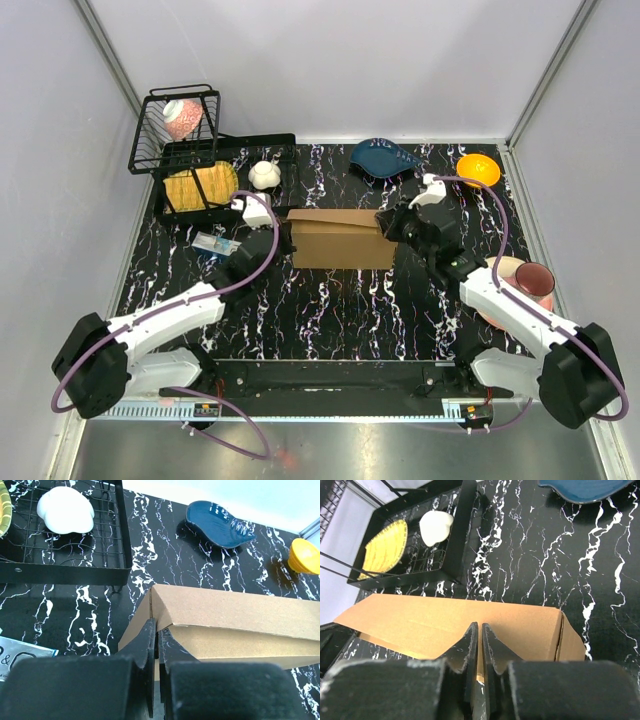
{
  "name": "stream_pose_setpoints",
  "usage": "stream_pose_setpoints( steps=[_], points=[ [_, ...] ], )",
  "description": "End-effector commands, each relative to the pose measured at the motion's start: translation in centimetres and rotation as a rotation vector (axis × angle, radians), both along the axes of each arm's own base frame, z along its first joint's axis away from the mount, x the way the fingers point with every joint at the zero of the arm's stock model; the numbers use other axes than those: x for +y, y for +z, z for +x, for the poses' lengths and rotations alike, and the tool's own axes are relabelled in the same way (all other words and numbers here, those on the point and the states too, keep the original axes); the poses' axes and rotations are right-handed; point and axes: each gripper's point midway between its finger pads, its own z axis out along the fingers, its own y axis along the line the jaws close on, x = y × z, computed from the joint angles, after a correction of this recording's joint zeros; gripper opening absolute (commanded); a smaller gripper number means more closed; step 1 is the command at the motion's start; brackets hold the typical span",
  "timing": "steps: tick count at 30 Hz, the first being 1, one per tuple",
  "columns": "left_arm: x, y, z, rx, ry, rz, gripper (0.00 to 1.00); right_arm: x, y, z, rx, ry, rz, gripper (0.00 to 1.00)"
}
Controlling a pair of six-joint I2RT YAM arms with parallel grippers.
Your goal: Fold the paper box
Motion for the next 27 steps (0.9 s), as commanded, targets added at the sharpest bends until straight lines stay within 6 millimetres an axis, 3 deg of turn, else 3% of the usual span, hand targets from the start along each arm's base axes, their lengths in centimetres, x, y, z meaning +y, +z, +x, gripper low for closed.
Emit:
stream_pose_setpoints(
  steps=[1, 3, 4, 7, 8, 11, 17, 22, 27],
  points=[
    [4.6, -10.5, -5.0, 0.362, -0.033, 0.38, 0.05, -2.0, -9.9, -3.7, 0.269, -0.008, -0.131, 0.12],
    [4.5, -8.9, -4.7, 0.346, -0.028, 0.38, 0.14, -2.5, -10.4, -3.9, 0.275, -0.027, -0.143, 0.12],
    [4.7, -8.1, -4.7, 0.345, -0.027, 0.395, 0.26, -2.5, -10.6, -3.9, 0.279, -0.029, -0.15, 0.13],
    [4.7, -5.5, -4.8, 0.319, -0.048, 0.396, 0.4, -2.6, -10.5, -3.7, 0.283, -0.034, -0.157, 0.13],
    [4.9, -4.5, -4.8, 0.307, -0.046, 0.391, 0.5, -2.6, -10.5, -3.7, 0.284, -0.035, -0.163, 0.13],
    [6.0, -1.8, -5.0, 0.284, -0.022, 0.419, 0.62, -2.6, -10.4, -3.4, 0.293, -0.039, -0.172, 0.13],
    [8.3, 4.0, -4.8, 0.182, 0.073, 0.339, 0.68, -2.7, -10.2, -3.0, 0.291, -0.049, -0.183, 0.13],
    [7.3, 9.3, -3.7, 0.024, 0.049, 0.18, 0.68, -2.6, -10.5, -3.1, 0.302, -0.047, -0.191, 0.13],
    [6.8, 11.1, -3.1, -0.001, 0.019, 0.186, 0.69, -2.7, -11.0, -3.3, 0.32, -0.044, -0.197, 0.13]
  ],
)
